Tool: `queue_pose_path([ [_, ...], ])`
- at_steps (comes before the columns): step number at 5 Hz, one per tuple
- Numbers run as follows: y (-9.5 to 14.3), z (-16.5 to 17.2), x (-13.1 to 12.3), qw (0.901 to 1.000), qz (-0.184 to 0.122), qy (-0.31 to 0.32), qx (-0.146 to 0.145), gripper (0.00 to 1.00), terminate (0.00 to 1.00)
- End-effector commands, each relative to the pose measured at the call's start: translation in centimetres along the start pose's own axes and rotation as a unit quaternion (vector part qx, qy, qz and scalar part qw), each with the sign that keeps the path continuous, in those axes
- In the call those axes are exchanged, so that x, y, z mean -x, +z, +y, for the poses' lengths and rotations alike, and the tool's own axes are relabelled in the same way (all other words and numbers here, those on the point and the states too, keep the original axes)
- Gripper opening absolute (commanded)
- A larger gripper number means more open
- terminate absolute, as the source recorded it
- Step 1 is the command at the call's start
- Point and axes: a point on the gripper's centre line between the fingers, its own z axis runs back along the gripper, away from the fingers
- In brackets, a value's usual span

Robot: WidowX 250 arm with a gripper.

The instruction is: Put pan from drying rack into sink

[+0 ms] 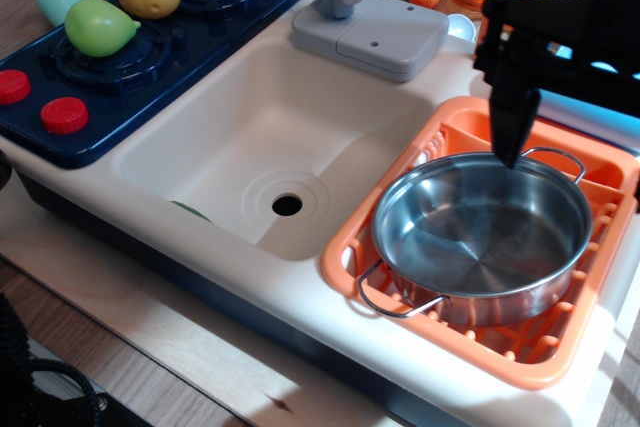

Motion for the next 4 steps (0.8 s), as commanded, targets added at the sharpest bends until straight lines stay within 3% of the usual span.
queue_pose_path([
  [1,-1.2,-0.1,0.3,0.9990,-0.021,0.000,0.039,1.00,0.00],
  [3,-3.0,0.4,1.0,0.9973,-0.025,0.021,0.066,1.00,0.00],
  [4,-3.3,0.6,1.1,0.9971,-0.028,0.023,0.067,0.00,0.00],
])
